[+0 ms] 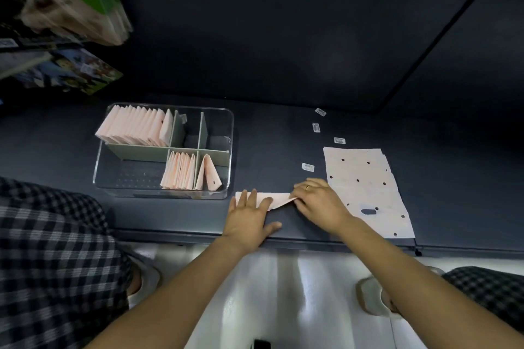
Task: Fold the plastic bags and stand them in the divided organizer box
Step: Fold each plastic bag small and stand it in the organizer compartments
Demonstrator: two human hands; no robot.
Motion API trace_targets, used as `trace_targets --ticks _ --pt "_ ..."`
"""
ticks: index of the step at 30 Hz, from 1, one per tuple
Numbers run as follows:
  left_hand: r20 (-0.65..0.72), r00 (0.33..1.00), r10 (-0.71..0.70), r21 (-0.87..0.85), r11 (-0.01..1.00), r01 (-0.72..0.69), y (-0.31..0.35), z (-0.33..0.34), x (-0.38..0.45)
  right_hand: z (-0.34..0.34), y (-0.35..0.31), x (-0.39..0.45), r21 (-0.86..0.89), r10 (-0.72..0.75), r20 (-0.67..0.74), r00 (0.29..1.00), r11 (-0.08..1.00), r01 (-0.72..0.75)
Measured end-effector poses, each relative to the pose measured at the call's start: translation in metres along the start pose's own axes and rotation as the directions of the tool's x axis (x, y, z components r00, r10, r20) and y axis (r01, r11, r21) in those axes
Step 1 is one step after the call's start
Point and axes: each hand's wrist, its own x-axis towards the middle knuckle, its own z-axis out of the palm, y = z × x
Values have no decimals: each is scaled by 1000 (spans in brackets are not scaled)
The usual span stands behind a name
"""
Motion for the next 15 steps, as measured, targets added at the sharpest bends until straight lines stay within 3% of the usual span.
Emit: trace_targets --ticks 3,6,7,9,11,13,15 --pt "-132 991 -13 -71 997 3 4 -19 1 -21 -3 5 337 149 31 988 929 -150" --pt "-139 984 -110 -413 910 43 10 -39 -3 -39 -10 7 687 303 35 952 685 -243" --pt "-92 984 -155 -587 806 72 14 -45 -4 -45 -12 7 792 385 18 923 557 -248" --pt "24 971 -239 -888 442 130 20 -60 -8 -55 -18 7 901 536 56 842 336 -274" --pt "182 948 -261 -976 72 208 26 -72 -15 -62 -27 4 906 538 197 820 219 -361" --pt "260 943 -209 -964 -108 242 29 -79 -23 -62 -39 1 902 433 304 849 155 -402" --pt "275 946 -174 -950 -202 239 31 -81 -30 -63 -51 -3 918 385 293 875 142 -370"
